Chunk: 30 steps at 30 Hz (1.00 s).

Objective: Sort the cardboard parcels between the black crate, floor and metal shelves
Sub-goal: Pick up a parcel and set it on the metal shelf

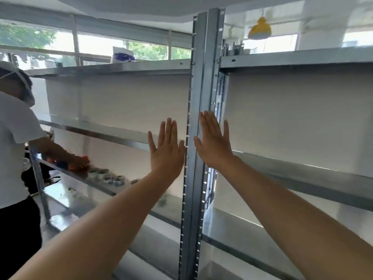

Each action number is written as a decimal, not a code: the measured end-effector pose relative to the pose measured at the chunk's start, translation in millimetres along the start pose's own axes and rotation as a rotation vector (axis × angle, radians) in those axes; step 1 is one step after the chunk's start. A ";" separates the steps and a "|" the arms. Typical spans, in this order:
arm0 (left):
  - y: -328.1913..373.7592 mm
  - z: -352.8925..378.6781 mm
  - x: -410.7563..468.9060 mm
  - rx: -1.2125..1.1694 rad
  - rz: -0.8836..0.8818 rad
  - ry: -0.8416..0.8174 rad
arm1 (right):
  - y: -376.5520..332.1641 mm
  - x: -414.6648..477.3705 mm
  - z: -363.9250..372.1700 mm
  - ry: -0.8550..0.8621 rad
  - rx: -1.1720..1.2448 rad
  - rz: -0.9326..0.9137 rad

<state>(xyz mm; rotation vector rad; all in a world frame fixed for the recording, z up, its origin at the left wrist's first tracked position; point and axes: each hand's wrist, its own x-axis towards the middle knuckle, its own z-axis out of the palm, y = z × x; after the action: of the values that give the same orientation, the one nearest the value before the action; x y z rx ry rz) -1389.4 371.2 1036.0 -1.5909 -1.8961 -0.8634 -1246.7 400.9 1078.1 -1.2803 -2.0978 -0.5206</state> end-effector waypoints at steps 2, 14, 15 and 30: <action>31.8 6.7 -1.6 -0.057 0.076 -0.006 | 29.3 -9.9 -11.9 -0.006 -0.069 0.053; 242.7 -12.9 -23.7 -0.273 0.299 0.040 | 178.9 -91.3 -124.1 0.042 -0.303 0.262; 262.9 -17.8 -27.1 -0.281 0.309 0.036 | 194.0 -97.6 -135.6 0.045 -0.327 0.289; 561.2 -76.5 -117.5 -0.572 0.513 -0.107 | 409.3 -259.2 -288.0 -0.001 -0.599 0.568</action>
<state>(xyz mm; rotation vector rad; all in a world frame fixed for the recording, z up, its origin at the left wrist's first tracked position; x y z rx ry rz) -817.4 298.4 1081.1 -2.3589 -1.2429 -1.1549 -707.4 241.7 1116.9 -2.1094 -1.5028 -0.9129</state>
